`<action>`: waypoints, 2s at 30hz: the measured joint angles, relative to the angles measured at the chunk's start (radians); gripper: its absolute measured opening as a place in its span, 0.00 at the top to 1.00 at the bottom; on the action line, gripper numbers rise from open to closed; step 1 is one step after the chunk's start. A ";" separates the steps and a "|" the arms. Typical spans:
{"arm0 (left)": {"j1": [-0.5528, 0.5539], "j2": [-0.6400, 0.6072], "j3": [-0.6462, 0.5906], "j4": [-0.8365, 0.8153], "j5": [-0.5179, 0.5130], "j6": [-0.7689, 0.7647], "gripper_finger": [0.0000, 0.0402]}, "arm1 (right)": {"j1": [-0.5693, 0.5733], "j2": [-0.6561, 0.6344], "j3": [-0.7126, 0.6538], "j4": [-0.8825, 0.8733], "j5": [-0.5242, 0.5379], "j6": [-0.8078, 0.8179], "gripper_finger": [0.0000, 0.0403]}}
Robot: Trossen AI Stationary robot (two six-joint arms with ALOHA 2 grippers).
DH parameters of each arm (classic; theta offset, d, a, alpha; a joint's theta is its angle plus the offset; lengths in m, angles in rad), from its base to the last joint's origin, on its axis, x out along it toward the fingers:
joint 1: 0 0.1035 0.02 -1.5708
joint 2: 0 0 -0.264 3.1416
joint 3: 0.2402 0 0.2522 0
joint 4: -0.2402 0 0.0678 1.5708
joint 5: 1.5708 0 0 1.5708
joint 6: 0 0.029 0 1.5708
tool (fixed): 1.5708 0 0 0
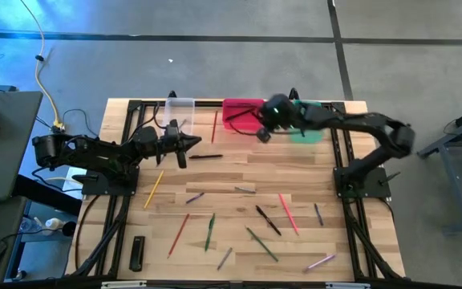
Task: Sort crayons/erasers/pens/pencils in bins
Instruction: Put the black pen into the red bin, then put the top blue crayon into the transparent bin
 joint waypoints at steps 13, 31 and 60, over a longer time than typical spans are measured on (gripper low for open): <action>0.000 0.000 0.000 0.003 -0.020 -0.001 1.00 | -0.134 0.452 0.517 -0.180 -0.198 -0.392 0.97; -0.001 0.000 0.000 0.003 -0.020 -0.016 1.00 | -0.233 0.699 0.594 -0.151 -0.209 -0.547 0.97; 0.014 0.000 0.000 -0.010 -0.057 -0.042 1.00 | -0.242 0.517 0.593 -0.179 -0.287 -0.539 0.99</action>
